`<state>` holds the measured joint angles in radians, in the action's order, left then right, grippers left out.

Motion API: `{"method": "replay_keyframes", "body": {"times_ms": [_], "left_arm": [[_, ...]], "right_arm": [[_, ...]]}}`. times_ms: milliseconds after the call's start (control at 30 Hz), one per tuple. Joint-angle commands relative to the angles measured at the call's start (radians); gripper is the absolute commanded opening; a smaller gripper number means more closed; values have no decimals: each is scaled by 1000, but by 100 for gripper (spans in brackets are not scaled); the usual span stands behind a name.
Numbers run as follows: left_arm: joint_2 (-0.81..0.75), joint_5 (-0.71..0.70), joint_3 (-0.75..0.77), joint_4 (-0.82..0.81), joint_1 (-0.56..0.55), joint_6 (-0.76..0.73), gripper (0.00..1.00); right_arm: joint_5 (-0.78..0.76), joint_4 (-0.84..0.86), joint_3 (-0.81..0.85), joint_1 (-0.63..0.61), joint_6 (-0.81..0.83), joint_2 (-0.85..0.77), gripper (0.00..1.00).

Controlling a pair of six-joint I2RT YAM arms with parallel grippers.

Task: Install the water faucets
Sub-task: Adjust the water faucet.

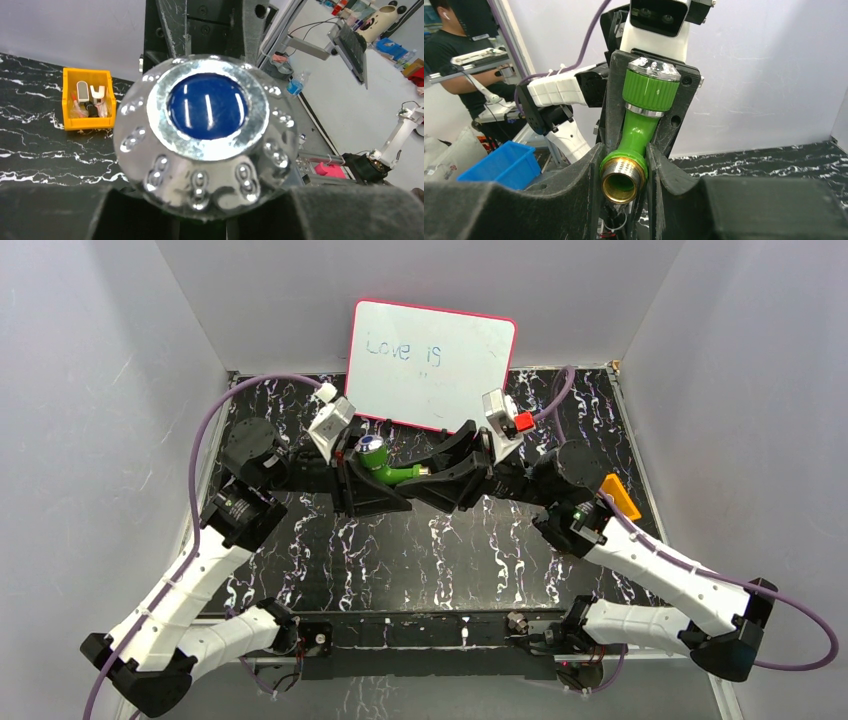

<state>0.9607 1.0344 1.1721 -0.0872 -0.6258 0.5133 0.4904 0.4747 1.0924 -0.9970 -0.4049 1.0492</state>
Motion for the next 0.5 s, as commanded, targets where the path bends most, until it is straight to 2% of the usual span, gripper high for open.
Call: {"method": "replay_keyframes", "body": {"times_ms": [0, 100, 167, 300, 400, 467], "left_arm": [[3, -47, 30, 69, -12, -71, 0], [1, -56, 30, 117, -12, -100, 0], [2, -62, 32, 141, -12, -114, 0], [-4, -114, 43, 226, -12, -168, 0], [-10, -189, 49, 323, -12, -214, 0], [-21, -250, 41, 366, -12, -239, 0]], "right_arm": [[-59, -142, 9, -18, 60, -42, 46], [-119, -207, 6, -18, 93, -112, 64], [-153, -252, 7, -18, 108, -147, 69], [-271, -376, 0, -18, 132, -225, 72], [-467, -574, 16, -18, 129, -257, 70], [-662, -726, 37, -18, 70, -254, 69]]}}
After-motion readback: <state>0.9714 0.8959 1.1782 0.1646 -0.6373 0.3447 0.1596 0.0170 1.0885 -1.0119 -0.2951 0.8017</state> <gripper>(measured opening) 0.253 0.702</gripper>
